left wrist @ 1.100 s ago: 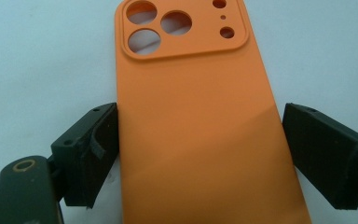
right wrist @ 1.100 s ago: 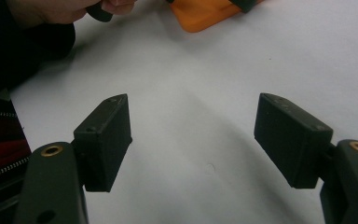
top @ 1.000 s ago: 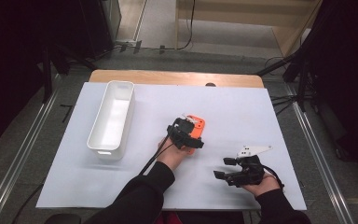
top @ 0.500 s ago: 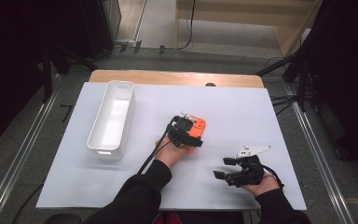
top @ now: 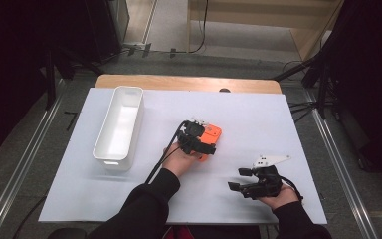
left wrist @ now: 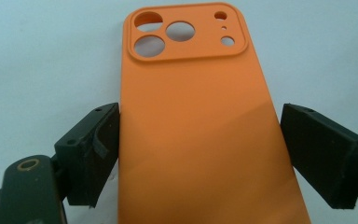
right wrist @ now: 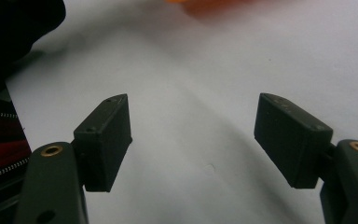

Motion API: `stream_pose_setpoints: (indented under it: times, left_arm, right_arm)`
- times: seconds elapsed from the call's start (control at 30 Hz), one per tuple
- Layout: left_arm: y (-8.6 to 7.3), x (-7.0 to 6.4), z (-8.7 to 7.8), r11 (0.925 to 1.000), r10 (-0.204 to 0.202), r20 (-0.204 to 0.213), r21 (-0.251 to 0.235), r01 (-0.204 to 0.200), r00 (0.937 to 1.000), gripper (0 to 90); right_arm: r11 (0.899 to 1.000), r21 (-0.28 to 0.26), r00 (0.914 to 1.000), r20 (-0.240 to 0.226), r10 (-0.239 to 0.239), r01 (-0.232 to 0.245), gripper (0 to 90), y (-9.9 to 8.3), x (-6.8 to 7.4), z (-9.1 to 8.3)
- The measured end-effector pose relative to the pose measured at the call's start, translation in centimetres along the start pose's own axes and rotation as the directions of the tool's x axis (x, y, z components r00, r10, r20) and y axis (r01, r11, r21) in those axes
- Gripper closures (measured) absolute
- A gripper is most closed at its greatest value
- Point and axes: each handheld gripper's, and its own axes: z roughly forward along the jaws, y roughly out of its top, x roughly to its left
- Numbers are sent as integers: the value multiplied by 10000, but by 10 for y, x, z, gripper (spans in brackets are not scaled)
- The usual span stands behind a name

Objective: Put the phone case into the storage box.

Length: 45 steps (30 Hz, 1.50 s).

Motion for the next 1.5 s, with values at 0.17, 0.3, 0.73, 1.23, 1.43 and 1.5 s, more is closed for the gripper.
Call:
stream_pose_setpoints:
  times: [0.17,0.3,0.73,1.23,1.43,1.5]
  left_arm:
    - [3,1,-9,9999,-51,295,-138,56,9996,147]
    - [5,1,-17,9994,-105,554,-321,123,9984,147]
    - [5,10,-37,9979,-237,1504,-568,326,9883,147]
    - [-4,19,-52,9944,-512,2390,-778,717,9697,147]
    - [-11,25,-56,9931,-688,2467,-756,900,9667,147]
    - [-14,26,-57,9933,-690,2475,-732,897,9664,147]
  right_arm:
    - [10000,-7,10000,3,-22,22,262,0,0,0]
    - [10000,-18,10000,10,-15,15,261,0,0,0]
    - [9999,-138,10000,78,-29,30,262,1,0,-1]
    - [9997,-243,9999,127,32,-29,262,2,0,-2]
    - [9993,-342,9997,166,176,-170,262,3,-1,-4]
    - [9989,-404,9995,189,247,-239,261,4,-1,-5]
